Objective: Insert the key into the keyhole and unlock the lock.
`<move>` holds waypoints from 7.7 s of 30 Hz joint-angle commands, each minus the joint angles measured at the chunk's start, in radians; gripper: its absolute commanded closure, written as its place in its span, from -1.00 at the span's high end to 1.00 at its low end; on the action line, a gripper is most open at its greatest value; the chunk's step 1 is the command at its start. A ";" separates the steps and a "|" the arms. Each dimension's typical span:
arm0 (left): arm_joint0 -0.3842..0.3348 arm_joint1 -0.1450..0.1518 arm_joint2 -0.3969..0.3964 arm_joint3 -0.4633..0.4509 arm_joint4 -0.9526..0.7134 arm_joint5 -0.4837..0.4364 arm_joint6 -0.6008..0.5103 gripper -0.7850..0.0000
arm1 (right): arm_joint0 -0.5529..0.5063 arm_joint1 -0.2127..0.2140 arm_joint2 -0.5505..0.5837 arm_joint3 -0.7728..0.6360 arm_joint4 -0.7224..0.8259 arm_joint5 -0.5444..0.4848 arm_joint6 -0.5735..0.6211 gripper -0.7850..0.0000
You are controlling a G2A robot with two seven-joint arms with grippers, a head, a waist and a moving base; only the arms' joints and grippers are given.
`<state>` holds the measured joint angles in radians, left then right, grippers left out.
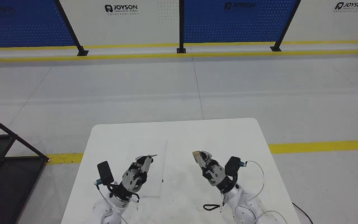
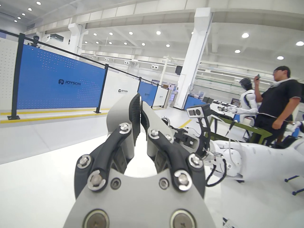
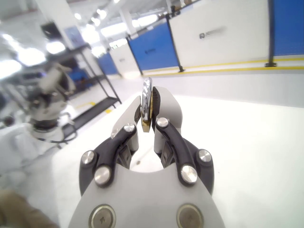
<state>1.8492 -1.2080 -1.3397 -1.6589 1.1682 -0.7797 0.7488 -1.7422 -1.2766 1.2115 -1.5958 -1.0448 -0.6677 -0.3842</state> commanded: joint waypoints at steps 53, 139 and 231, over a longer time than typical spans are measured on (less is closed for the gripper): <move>-0.167 -0.127 0.409 0.188 -0.318 -0.129 0.163 -1.00 | 0.129 -0.085 -0.250 0.168 0.221 -0.337 -0.431 -1.00; -0.197 -0.190 0.398 0.251 -0.140 -0.075 0.217 -0.18 | 0.109 -0.084 -0.222 0.121 0.255 -0.302 -0.289 -1.00; -0.270 -0.161 0.488 0.386 0.135 0.224 0.516 0.00 | -0.012 -0.071 -0.128 -0.012 0.218 -0.144 -0.138 -1.00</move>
<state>1.5769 -1.3700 -0.8523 -1.2621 1.3314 -0.5372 1.2845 -1.7552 -1.3473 1.0842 -1.6086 -0.8243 -0.8092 -0.5190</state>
